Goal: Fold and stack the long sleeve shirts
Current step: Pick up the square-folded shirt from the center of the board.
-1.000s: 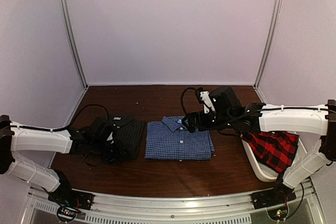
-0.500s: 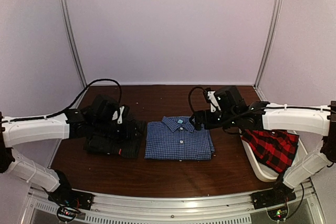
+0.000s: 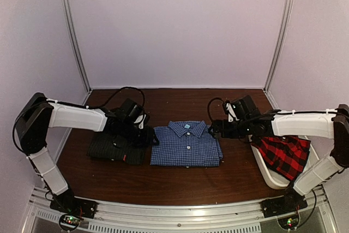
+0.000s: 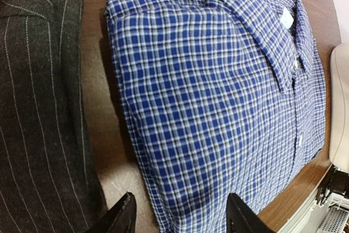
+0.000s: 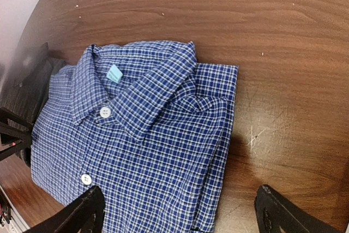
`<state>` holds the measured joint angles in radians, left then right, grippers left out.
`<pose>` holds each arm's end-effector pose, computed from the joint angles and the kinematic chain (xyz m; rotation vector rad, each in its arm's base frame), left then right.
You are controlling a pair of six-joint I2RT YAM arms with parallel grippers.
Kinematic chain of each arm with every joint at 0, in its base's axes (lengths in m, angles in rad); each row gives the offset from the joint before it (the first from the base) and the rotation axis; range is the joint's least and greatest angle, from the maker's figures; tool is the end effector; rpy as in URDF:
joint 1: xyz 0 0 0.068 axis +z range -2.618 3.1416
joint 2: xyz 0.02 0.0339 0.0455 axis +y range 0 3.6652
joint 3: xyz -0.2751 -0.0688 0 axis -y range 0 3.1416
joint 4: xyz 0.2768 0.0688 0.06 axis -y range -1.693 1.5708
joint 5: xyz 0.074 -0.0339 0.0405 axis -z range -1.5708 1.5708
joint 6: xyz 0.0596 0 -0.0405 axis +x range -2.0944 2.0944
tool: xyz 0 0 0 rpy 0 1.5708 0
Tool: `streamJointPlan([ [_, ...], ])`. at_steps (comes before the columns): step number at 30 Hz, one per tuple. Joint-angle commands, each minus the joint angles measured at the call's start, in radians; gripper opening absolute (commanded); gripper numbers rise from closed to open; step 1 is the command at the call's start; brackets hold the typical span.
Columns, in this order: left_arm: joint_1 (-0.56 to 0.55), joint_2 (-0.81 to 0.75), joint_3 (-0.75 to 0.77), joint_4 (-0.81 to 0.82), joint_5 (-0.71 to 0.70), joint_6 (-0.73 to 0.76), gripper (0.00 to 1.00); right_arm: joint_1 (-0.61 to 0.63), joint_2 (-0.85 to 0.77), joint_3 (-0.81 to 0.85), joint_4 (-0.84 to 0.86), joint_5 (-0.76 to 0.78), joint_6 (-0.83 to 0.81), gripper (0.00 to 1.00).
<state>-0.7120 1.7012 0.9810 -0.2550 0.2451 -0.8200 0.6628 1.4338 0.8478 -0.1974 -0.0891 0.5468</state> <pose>0.2762 -0.2575 0.1397 -0.0448 2.7602 -0.8318 0.2653 0.2138 0.1888 -0.1880 2.4522 0.6709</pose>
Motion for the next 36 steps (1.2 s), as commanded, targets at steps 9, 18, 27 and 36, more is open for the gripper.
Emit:
streamJointPlan([
  [9,0.023,0.123,0.054,0.094,0.03,0.073,0.55,-0.063,0.127,-0.046,0.098,-0.113,0.019,0.92],
  [18,0.022,0.168,0.061,0.131,0.045,0.067,0.49,-0.063,0.221,-0.063,0.145,-0.124,0.018,0.86],
  [27,0.019,0.199,0.083,0.148,0.076,0.049,0.44,-0.057,0.285,-0.065,0.183,-0.162,0.032,0.79],
  [36,-0.004,0.219,0.105,0.168,0.079,0.024,0.31,-0.002,0.324,-0.041,0.194,-0.185,0.057,0.62],
])
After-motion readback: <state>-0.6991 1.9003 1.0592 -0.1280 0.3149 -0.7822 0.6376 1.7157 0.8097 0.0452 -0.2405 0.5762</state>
